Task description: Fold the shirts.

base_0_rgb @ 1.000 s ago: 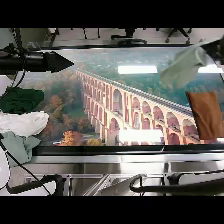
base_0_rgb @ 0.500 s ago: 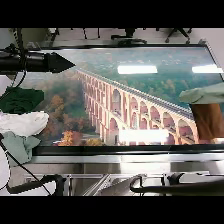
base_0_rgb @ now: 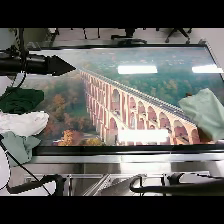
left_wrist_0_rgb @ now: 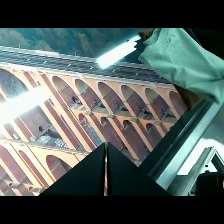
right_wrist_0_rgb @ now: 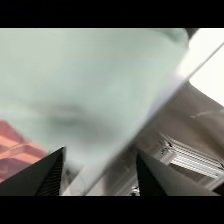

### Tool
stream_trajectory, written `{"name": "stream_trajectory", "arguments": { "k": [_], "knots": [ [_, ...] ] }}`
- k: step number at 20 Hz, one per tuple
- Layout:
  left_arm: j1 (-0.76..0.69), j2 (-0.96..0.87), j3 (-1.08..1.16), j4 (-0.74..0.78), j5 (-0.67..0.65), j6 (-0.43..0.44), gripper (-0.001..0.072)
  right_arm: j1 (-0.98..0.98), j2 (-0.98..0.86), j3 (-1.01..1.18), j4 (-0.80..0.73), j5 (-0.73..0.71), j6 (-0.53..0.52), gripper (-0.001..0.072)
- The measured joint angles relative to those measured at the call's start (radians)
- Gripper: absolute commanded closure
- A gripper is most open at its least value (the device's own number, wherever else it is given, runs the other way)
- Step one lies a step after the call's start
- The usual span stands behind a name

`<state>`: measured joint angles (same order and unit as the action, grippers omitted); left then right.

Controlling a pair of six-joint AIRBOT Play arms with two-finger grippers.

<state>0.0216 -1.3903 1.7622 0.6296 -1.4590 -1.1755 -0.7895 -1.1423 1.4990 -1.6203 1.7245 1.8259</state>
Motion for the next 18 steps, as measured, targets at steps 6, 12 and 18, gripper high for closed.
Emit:
{"name": "stream_trajectory", "arguments": {
  "k": [6,12,18],
  "knots": [
    [0.001,0.0,0.0,-0.001,0.0,0.004,0.0691,0.039,-0.019,0.077,0.009,-0.063,-0.001,0.0438],
    [0.024,0.041,-0.027,0.0,0.0,0.006,0.0696,0.255,-0.008,0.157,0.298,-0.275,-0.096,0.0695],
    [0.04,0.289,-0.394,0.064,0.019,0.006,0.0694,0.644,0.129,-0.124,0.335,-0.352,-0.16,0.0695]
  ]
}}
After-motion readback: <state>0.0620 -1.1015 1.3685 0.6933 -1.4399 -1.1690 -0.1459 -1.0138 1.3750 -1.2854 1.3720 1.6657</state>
